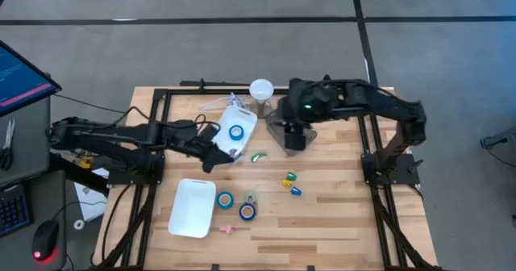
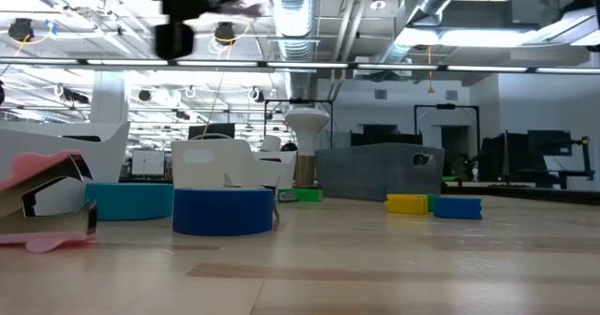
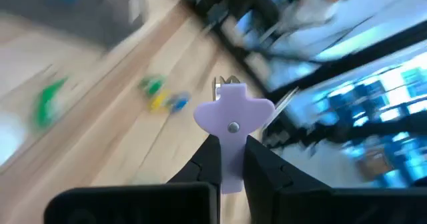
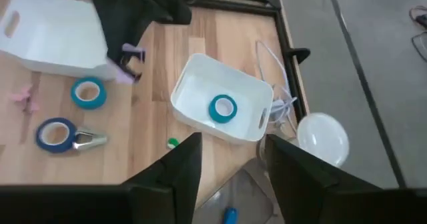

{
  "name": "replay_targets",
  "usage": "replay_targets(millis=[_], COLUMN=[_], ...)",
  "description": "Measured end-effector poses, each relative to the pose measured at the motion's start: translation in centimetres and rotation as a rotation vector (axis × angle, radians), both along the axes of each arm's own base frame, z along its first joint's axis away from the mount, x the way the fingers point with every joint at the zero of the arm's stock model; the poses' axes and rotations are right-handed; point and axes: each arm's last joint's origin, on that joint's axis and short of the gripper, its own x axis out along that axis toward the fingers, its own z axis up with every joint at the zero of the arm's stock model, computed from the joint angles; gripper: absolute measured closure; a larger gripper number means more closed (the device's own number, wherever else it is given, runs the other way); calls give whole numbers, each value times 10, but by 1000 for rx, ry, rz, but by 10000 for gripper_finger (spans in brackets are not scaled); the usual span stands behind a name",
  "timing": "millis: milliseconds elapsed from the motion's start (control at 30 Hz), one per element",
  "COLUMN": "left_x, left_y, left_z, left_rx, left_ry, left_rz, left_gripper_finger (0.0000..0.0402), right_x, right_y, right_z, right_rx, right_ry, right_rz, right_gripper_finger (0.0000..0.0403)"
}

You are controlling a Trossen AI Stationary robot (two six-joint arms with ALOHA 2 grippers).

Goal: Pick and place Stapler, Stapler remover, tape
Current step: Put the purple staple remover into the bottom white bin

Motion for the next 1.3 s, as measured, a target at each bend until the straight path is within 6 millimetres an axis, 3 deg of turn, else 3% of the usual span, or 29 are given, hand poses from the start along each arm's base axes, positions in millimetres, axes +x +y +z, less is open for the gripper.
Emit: replay_targets(millis=[200,467,1033,1300], left_x=[-28,-56,-49,-53], left_y=[-15,-37,-90,-96], left_z=[0,-13,-55,-70], left_rx=[51,180,304,321], left_ry=[119,323,579,661], left_rz=[-29,-63,-302,-269], left_gripper_finger=[378,378,378,378], right_x=[-34,-66,-64,-64], right_y=[6,7,3,3], right_z=[21,33,31,31], right_rx=[-27,-12,-42,-46], right_ry=[-63,-89,-84,-82], right_rz=[-105,-219,-270,-266], right_gripper_finger=[273,293,295,295])
